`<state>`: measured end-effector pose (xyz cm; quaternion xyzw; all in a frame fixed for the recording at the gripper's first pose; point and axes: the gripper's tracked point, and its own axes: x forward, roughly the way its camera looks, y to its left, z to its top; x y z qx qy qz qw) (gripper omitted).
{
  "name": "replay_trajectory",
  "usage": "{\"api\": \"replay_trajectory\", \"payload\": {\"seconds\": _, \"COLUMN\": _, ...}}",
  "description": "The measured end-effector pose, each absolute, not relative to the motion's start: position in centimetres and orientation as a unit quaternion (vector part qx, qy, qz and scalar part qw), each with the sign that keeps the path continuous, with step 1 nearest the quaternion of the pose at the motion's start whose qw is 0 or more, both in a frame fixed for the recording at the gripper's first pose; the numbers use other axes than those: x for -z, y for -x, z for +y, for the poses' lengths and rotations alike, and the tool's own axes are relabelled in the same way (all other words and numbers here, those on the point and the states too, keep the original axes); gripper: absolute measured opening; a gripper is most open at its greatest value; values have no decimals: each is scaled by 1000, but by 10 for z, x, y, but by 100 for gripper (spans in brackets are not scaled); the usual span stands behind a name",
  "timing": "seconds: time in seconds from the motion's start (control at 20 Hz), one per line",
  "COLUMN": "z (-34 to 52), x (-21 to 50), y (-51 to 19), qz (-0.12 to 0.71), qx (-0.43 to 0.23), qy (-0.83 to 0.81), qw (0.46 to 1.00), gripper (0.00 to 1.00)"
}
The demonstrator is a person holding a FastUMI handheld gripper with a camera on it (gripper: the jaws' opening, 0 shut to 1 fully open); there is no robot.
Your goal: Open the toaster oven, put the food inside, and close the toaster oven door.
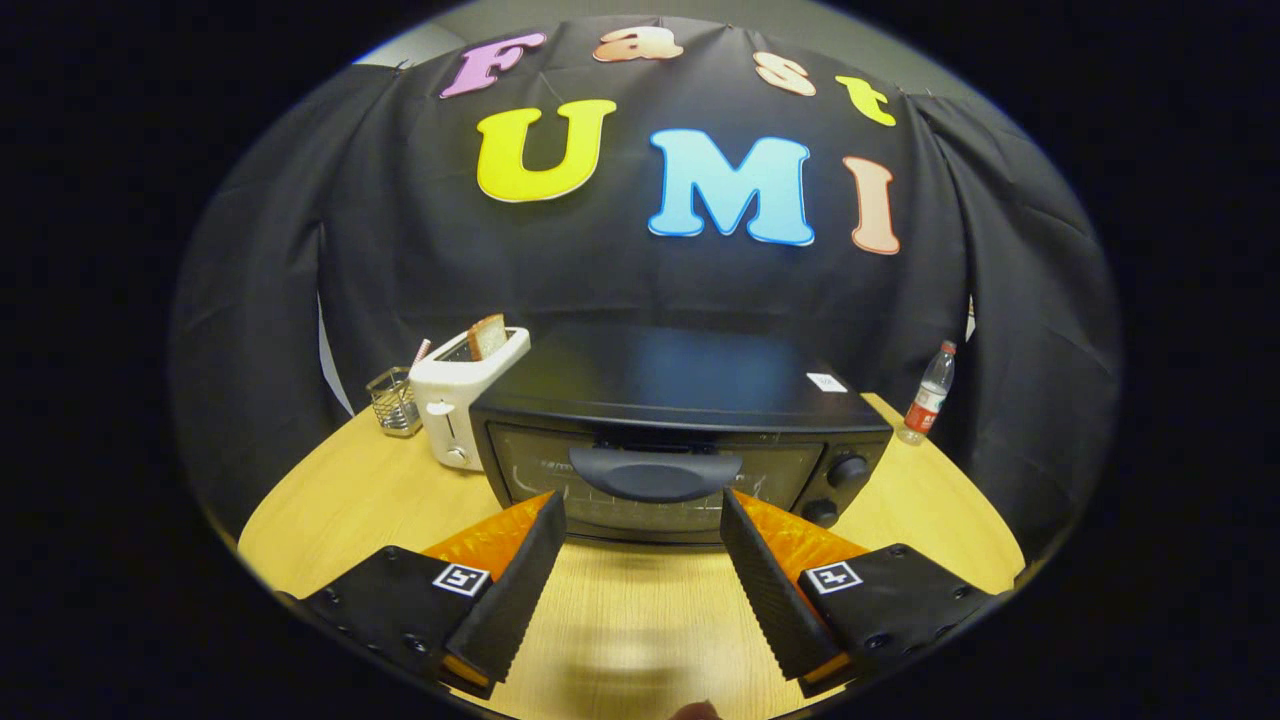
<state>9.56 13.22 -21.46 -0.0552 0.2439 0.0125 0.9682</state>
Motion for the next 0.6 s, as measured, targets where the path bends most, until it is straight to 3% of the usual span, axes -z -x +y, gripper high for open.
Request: {"api": "replay_trajectory", "payload": {"seconds": 0.6, "z": 30, "x": 113, "y": -45, "qz": 141, "qx": 21, "qy": 28, "qw": 989, "gripper": 98}}
